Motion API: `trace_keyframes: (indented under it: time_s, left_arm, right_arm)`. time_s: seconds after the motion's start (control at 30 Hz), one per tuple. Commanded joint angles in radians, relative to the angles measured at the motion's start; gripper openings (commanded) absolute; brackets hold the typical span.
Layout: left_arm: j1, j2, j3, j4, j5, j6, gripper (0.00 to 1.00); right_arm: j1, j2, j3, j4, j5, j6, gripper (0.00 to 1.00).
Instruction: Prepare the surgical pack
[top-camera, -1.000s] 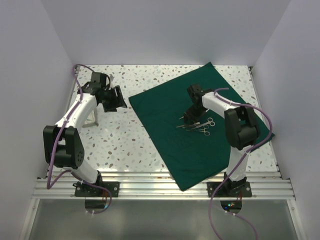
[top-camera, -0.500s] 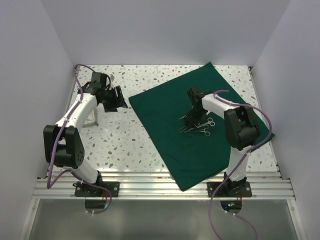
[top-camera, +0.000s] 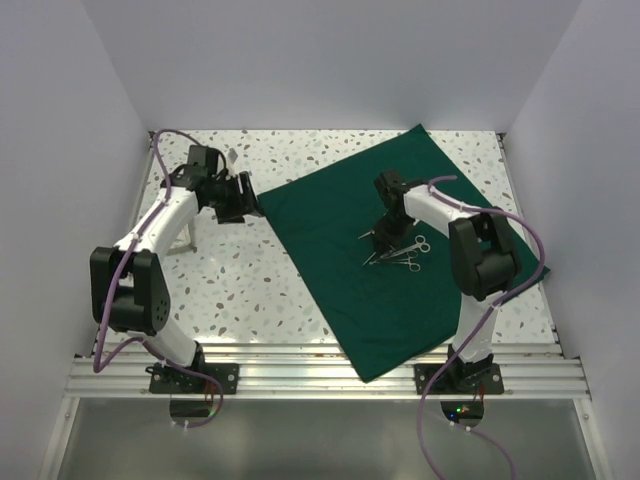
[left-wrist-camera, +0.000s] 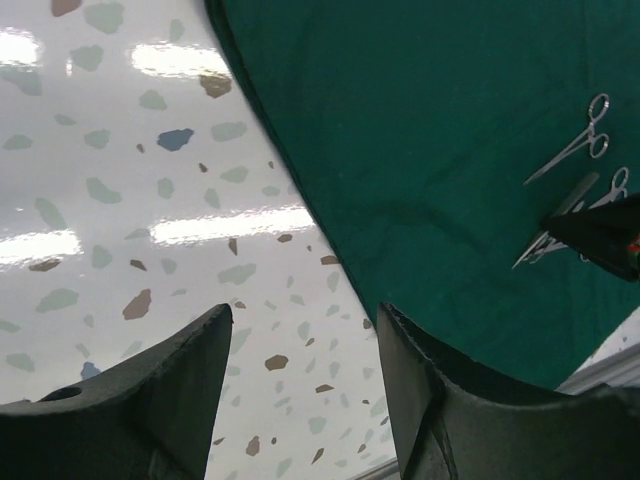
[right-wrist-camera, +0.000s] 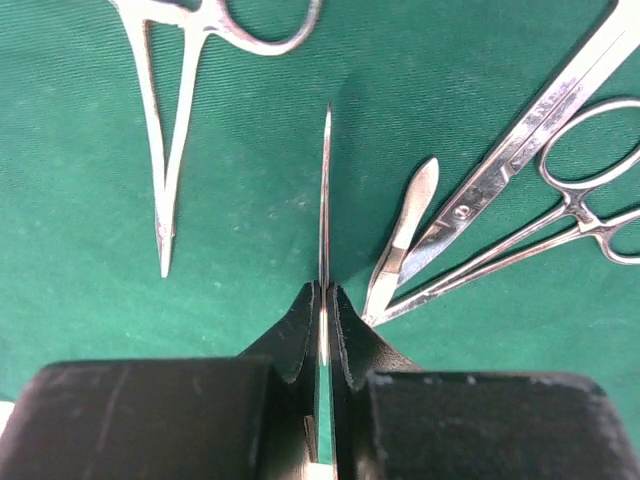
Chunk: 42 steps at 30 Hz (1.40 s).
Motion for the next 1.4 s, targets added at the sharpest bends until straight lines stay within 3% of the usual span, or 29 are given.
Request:
trace_keyframes:
  time_s: [0.0,0.13,0.17,0.23,0.27,0.3,0.37,0.6,0.8,1.03,1.13,1.17,1.2,1.23,1.27,1.33,1.37]
  left_arm:
    - [-0.034,-0.015,-0.019,0.095,0.109,0.008,0.62]
    - [-0.07,-0.047,-0.103,0.216,0.296,-0.05,0.62]
    - [-0.076,-0.059,-0.126,0.309,0.345,-0.078,0.62]
    - [-0.084,-0.067,-0.208,0.429,0.497,-0.19,0.62]
    - [-0.096,-0.076,-0.236,0.567,0.542,-0.239,0.62]
    - [-0.102,-0.081,-0.299,0.652,0.62,-0.358,0.64]
    - [-0.119,-0.096,-0.38,0.924,0.677,-0.522,0.67]
    - [-0.15,-0.131,-0.417,1.122,0.722,-0.65,0.7]
    - [-0.165,-0.167,-0.479,1.198,0.702,-0.727,0.64]
    - [-0.177,-0.188,-0.51,1.154,0.676,-0.724,0.52]
    - [-0.179,-0.182,-0.508,1.165,0.674,-0.742,0.36]
    - [-0.179,-0.182,-0.508,1.177,0.676,-0.748,0.2]
    - [-0.179,-0.179,-0.505,1.183,0.676,-0.754,0.12]
    - [-0.177,-0.179,-0.499,1.182,0.679,-0.747,0.0]
    - [-0.168,-0.179,-0.487,1.091,0.671,-0.721,0.0]
    - [-0.116,-0.176,-0.403,0.894,0.613,-0.534,0.0]
    - [-0.088,-0.158,-0.361,0.637,0.578,-0.446,0.0]
  right_arm:
    - [0.009,-0.024,0.07,-0.05,0.058,-0.06,0.0]
    - [0.02,-0.122,0.109,-0.061,0.026,-0.198,0.0]
    - [0.027,-0.161,0.115,-0.049,-0.005,-0.306,0.0]
    - [0.029,-0.193,0.098,0.052,-0.208,-0.488,0.0]
    - [0.031,-0.228,0.08,0.103,-0.309,-0.541,0.0]
    - [0.031,-0.253,0.011,0.231,-0.535,-0.577,0.0]
    - [0.041,-0.315,-0.11,0.465,-0.811,-0.589,0.0]
    - [0.129,-0.345,-0.166,0.626,-1.009,-0.565,0.0]
    - [0.178,-0.353,-0.166,0.642,-1.029,-0.572,0.0]
    - [0.196,-0.325,-0.152,0.688,-1.043,-0.54,0.0]
    - [0.204,-0.305,-0.125,0.685,-1.043,-0.537,0.0]
    - [0.207,-0.298,-0.117,0.683,-1.039,-0.537,0.0]
    - [0.207,-0.288,-0.105,0.68,-1.031,-0.537,0.0]
    - [0.207,-0.284,-0.096,0.642,-0.993,-0.552,0.03]
    - [0.207,-0.282,-0.08,0.586,-0.958,-0.577,0.27]
    - [0.204,-0.279,-0.017,0.372,-0.822,-0.662,0.42]
    - [0.195,-0.279,-0.002,0.311,-0.704,-0.679,0.48]
